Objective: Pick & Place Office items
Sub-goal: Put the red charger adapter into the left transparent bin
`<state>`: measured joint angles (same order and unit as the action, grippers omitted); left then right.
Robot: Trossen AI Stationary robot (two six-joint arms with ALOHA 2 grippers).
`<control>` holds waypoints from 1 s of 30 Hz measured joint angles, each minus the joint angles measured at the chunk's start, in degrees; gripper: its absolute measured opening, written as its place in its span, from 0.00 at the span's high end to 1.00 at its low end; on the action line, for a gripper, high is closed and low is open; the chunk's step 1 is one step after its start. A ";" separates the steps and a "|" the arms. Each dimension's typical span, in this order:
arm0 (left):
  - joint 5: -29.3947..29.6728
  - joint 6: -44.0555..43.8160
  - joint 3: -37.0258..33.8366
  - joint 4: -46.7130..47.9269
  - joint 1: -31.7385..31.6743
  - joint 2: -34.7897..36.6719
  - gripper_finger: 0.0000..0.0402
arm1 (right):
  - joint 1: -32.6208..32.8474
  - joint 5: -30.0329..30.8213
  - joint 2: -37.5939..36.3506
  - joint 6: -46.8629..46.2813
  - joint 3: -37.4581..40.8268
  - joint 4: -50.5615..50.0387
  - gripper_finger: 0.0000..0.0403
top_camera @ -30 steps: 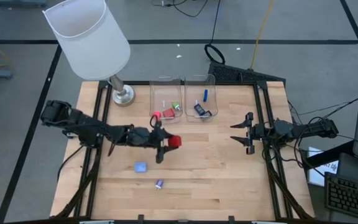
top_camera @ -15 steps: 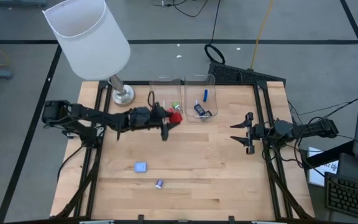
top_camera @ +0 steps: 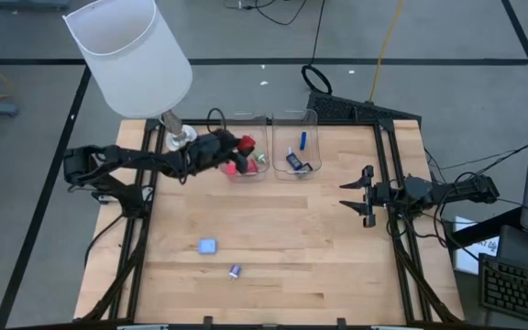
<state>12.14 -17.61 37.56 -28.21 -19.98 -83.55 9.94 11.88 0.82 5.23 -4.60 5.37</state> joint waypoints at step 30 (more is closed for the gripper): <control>10.01 -14.46 9.90 20.79 -4.57 -10.18 0.42 | -0.01 0.00 0.02 0.01 0.00 -0.01 0.48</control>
<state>22.14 -32.07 47.46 -7.42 -24.55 -93.73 9.93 11.88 0.84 5.23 -4.60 5.35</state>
